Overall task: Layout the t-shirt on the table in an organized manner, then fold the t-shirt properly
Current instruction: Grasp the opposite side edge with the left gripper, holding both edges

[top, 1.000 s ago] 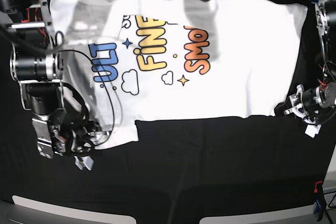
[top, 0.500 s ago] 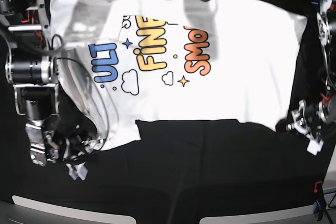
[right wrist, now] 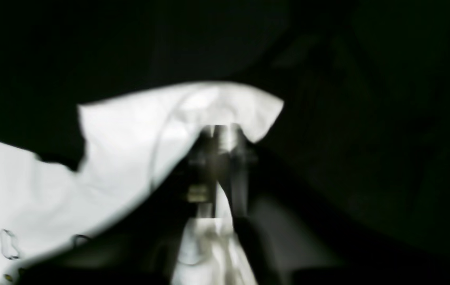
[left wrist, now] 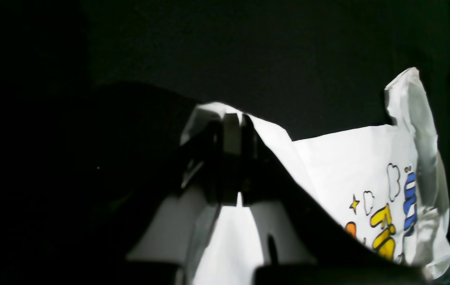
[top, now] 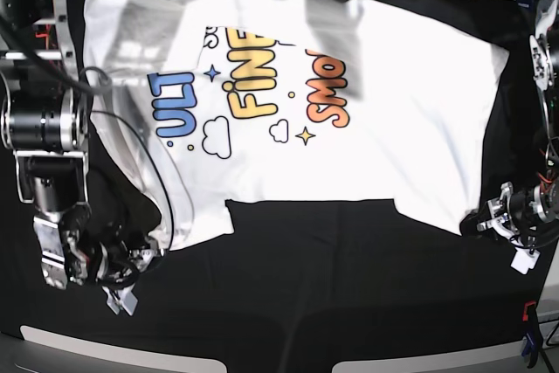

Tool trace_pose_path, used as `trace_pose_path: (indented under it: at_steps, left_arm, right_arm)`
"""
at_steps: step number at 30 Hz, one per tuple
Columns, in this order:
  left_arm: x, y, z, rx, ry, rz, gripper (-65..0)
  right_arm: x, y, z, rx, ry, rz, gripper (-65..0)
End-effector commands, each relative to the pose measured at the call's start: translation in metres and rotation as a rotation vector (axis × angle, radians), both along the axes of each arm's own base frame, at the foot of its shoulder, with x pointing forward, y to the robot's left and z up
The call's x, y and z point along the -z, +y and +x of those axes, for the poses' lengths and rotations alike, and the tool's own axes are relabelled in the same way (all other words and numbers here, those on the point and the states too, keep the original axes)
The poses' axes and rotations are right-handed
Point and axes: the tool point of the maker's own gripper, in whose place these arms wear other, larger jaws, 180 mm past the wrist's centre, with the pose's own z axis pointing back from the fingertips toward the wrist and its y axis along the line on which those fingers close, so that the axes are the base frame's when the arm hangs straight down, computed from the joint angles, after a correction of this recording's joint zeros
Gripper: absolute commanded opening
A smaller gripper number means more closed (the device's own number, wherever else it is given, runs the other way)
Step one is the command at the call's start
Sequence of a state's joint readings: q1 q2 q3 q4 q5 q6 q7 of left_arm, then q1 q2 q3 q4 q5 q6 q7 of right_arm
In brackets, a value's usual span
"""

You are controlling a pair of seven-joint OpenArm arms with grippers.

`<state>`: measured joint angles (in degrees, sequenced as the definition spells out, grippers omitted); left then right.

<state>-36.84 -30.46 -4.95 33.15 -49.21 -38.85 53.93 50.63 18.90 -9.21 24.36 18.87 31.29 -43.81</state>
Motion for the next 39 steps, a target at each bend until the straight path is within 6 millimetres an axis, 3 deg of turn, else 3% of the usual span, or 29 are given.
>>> trace_pose_path:
  at_steps: [1,3,5,19,21,24,26,32,36,38,39]
  left_arm:
    - [-0.025,0.007,0.016,-0.016,-0.070,-0.006,-65.0]
    - [-0.025,0.007,0.015,-0.012,-0.064,-0.004,-65.0]
    - [-0.024,0.007,0.014,-0.011,-0.062,-0.003,-65.0]
    - [-0.025,0.007,0.015,-0.013,-0.066,-0.005,-65.0]
    - [-0.025,0.007,0.015,-0.013,-0.066,-0.005,-65.0]
    - [-0.025,0.007,0.015,-0.013,-0.066,-0.005,-65.0]
    - [-0.025,0.007,0.015,-0.013,-0.066,-0.005,-65.0]
    - [-0.025,0.007,0.015,-0.013,-0.066,-0.005,-65.0]
    - [-0.025,0.007,0.015,-0.013,-0.067,-0.005,-65.0]
    - [-0.025,0.006,0.015,-0.013,-0.066,-0.005,-65.0]
    - [-0.025,0.006,0.015,-0.013,-0.067,-0.005,-65.0]
  right_arm:
    - [-0.031,-0.003,0.022,0.008,-0.093,0.014,-43.5]
    - [-0.024,-0.003,0.017,0.009,-0.077,0.013,-34.9]
    - [-0.018,-0.003,0.013,0.011,-0.055,0.010,-32.0]
    - [0.034,0.038,-0.017,-0.022,0.005,0.072,-32.4]
    - [0.033,0.037,-0.016,-0.023,0.007,0.070,-39.2]
    - [0.026,0.036,-0.011,-0.022,-0.006,0.068,-56.0]
    - [0.020,0.036,-0.006,-0.023,-0.019,0.068,-61.6]
    - [0.002,0.035,0.006,-0.030,-0.034,0.057,-60.7]
    - [-0.003,0.034,0.008,-0.035,-0.028,0.045,-51.0]
    - [-0.002,0.034,0.006,-0.038,-0.013,0.041,-51.9]
    - [-0.001,0.033,0.005,-0.039,-0.007,0.039,-56.1]
